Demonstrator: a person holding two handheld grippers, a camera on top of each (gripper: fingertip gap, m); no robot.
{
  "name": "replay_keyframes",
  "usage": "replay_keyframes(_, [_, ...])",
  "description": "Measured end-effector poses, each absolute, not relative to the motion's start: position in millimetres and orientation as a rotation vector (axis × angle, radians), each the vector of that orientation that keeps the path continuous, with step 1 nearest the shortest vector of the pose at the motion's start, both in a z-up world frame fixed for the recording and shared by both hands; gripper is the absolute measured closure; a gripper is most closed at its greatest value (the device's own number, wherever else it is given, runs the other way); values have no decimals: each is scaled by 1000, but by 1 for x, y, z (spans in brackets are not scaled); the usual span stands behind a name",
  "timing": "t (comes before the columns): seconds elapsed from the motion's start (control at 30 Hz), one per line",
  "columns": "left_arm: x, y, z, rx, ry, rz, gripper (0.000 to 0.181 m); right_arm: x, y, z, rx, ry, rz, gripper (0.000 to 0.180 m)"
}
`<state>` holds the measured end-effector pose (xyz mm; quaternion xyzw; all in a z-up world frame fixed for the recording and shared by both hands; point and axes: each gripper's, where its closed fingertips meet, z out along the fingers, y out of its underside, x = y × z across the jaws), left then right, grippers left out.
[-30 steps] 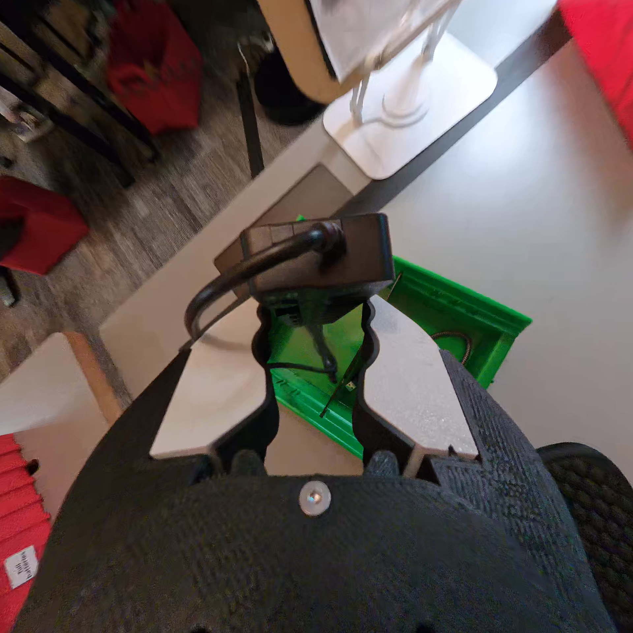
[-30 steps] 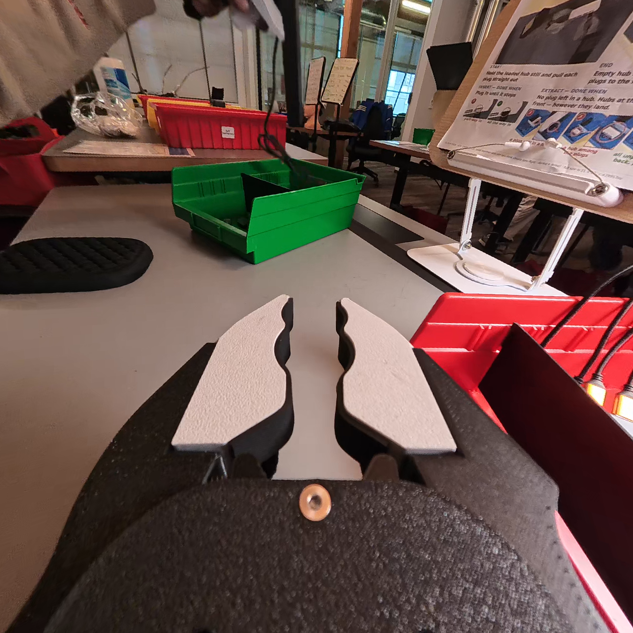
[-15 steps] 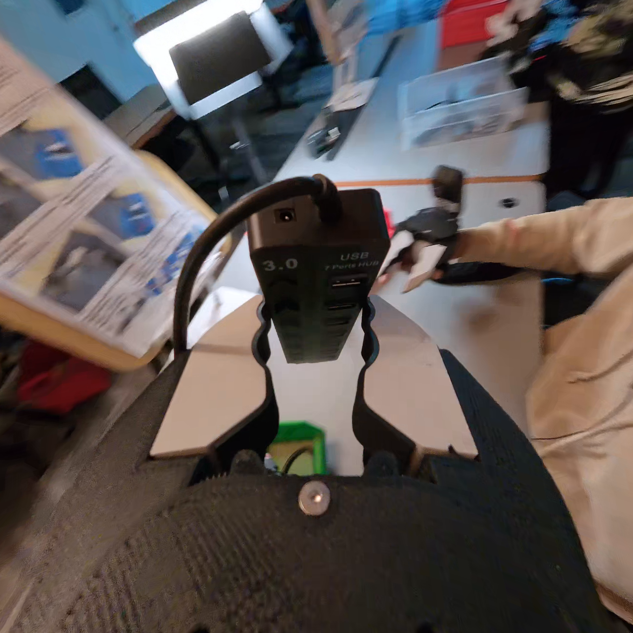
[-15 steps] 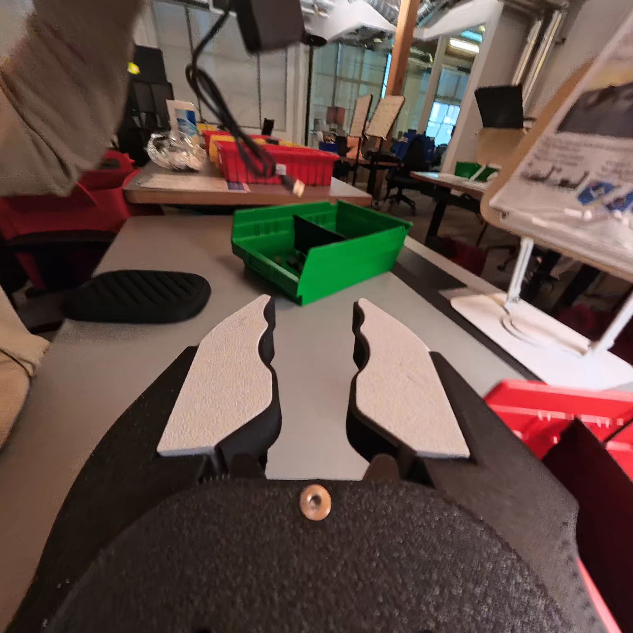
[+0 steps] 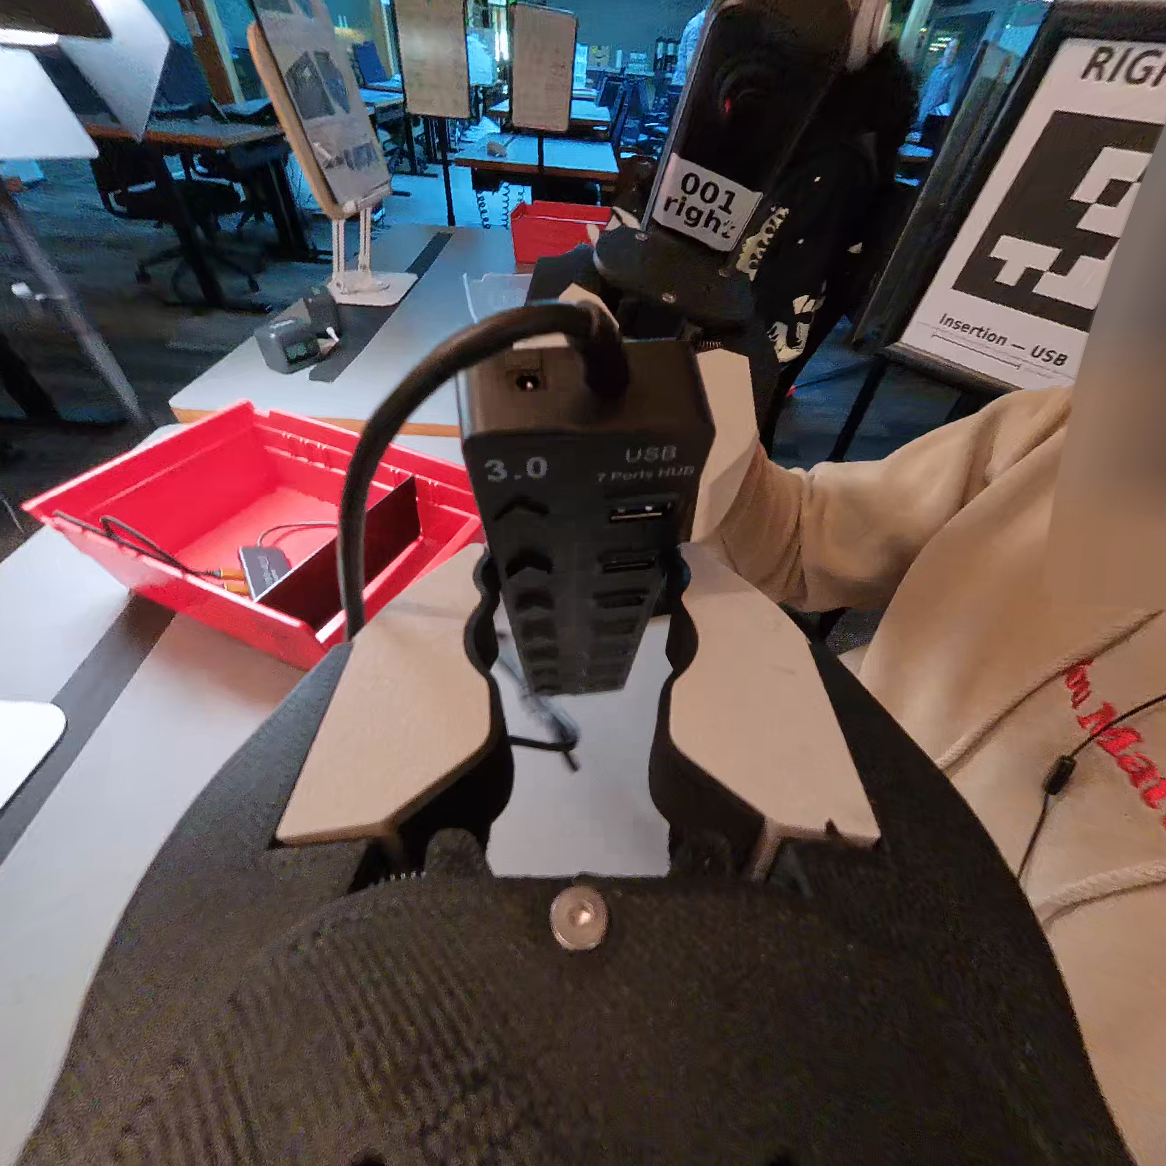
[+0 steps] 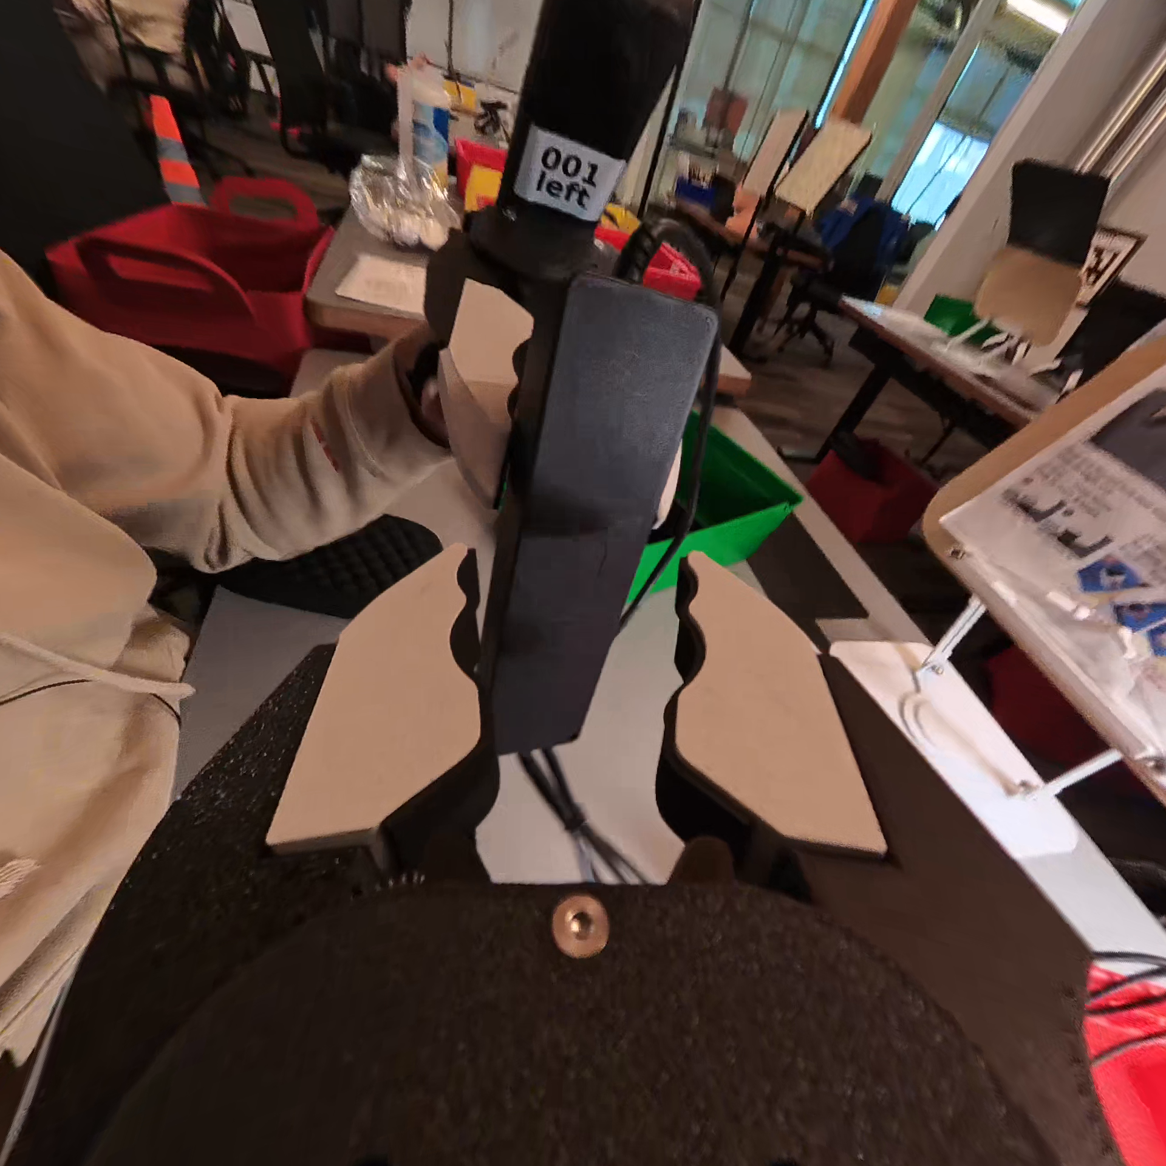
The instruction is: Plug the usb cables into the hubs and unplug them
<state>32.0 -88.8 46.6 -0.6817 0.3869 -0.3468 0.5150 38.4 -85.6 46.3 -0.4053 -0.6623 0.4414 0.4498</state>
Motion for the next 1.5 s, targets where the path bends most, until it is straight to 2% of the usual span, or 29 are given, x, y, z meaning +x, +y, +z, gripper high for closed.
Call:
replay_keyframes(0.27, [25,-74,29,-1699,883,-799,129,-7,-89,-10,-1161,-1702,1162,113])
replay_keyframes(0.33, [27,-75,28,-1700,893,-779,130,-13,-91,-11,-1159,-1680,1167,119])
replay_keyframes(0.93, [32,-71,30,-1649,870,-791,130,-25,-98,-7,-1080,-1546,1437,119])
replay_keyframes(1.1, [22,-77,44,-1619,839,-779,113,-21,-98,3,-1035,-1501,1509,120])
replay_keyframes(1.23, [9,-84,48,-1615,843,-746,108,-14,-88,12,-1018,-1463,1517,120])
replay_keyframes(1.5, [9,-86,2,-1670,866,-770,95,-3,-75,32,-995,-1395,1475,120])
